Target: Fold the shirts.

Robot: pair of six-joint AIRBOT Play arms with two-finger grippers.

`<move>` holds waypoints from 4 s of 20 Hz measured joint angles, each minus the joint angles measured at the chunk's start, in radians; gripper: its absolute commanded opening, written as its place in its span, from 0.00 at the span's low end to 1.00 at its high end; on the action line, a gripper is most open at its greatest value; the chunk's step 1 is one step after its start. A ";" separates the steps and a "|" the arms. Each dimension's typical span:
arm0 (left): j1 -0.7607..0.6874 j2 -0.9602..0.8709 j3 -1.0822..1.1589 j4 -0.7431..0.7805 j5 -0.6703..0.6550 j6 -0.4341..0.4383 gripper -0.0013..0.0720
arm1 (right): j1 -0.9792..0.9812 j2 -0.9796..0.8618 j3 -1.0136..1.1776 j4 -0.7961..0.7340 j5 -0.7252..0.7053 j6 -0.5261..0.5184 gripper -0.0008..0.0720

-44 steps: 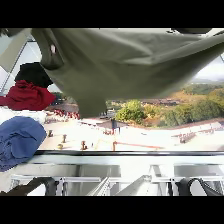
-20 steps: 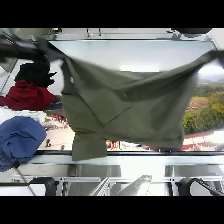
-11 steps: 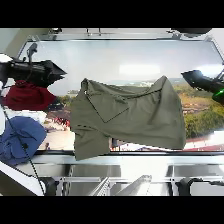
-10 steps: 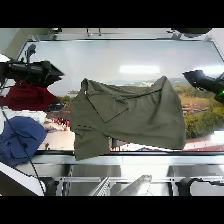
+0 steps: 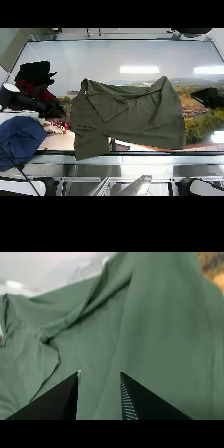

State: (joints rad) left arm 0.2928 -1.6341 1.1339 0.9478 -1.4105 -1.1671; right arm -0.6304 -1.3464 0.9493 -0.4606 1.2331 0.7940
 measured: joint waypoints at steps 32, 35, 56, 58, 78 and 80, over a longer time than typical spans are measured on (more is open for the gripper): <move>-0.007 -0.036 -0.095 -0.235 0.034 0.340 0.05 | -0.146 -0.039 -0.381 -0.449 0.074 0.148 0.58; -0.001 -0.036 -0.095 -0.235 0.034 0.341 0.05 | -0.102 -0.046 -0.386 -0.463 0.093 0.148 0.57; 0.058 0.263 0.229 -0.903 -0.311 0.383 0.04 | -0.077 0.289 0.150 0.199 0.360 0.161 0.03; 0.088 0.377 0.359 -1.005 -0.309 0.366 0.04 | -0.113 0.396 0.264 0.289 0.308 0.155 0.03; 0.166 0.539 0.271 -0.860 -0.182 0.139 0.04 | -0.053 0.516 0.385 0.172 0.133 0.227 0.03; 0.113 0.497 0.271 -0.853 -0.174 0.151 0.04 | -0.026 0.499 0.357 0.158 0.132 0.227 0.03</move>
State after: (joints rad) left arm 0.4053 -1.1374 1.4048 0.0944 -1.5848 -1.0157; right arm -0.6567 -0.8478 1.3060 -0.3027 1.3651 1.0214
